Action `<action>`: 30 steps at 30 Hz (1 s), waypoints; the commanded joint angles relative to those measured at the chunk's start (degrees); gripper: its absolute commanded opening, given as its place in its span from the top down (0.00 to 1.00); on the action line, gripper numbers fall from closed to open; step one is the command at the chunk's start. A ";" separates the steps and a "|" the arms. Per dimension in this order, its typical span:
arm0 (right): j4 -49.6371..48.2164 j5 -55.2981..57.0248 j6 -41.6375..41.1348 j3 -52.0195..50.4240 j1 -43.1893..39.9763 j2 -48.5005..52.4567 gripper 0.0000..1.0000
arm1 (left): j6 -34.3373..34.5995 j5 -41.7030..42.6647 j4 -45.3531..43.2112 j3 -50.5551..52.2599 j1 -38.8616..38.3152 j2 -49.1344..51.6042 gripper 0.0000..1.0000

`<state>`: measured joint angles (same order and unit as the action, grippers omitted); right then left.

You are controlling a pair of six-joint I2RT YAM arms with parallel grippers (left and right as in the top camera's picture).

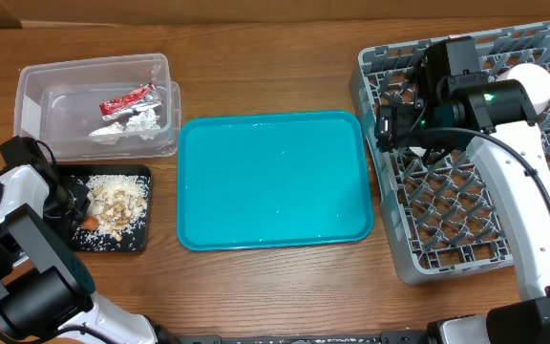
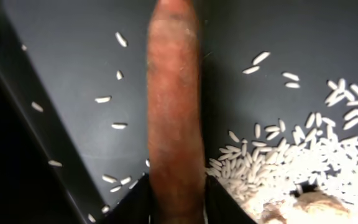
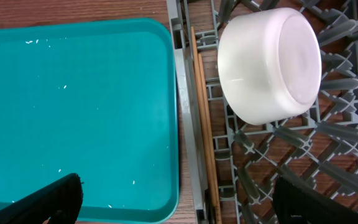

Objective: Sort waste into correct bins and load items into the dishwasher

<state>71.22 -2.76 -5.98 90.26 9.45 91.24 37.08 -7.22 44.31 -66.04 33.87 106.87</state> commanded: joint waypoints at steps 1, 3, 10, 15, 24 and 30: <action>-0.15 -0.35 0.22 0.63 -0.22 -0.37 0.00 | -1.60 -1.27 0.70 -0.57 0.31 1.33 0.55; -0.17 -0.35 0.22 0.63 -0.22 -0.37 0.00 | -1.62 -1.29 2.84 -2.27 0.28 1.18 0.45; -0.85 -0.35 0.00 0.63 -0.22 -0.37 0.00 | -2.43 -0.50 15.41 -16.46 -0.17 -2.03 0.41; -5.49 -0.39 -2.34 0.63 -0.22 -0.37 0.00 | -7.08 4.26 18.86 -24.48 -4.87 -6.73 0.40; -25.55 -13.05 0.59 0.63 -0.20 -0.37 0.00 | -25.79 8.26 19.96 -26.16 -25.14 -9.66 0.14; -16.94 -11.26 2.43 0.63 -1.20 -0.37 0.00 | -30.23 8.55 35.36 -27.30 -32.17 -9.73 0.11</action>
<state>51.83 -13.21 -5.65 90.28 9.26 91.24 11.84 0.93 75.79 -91.98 2.09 97.51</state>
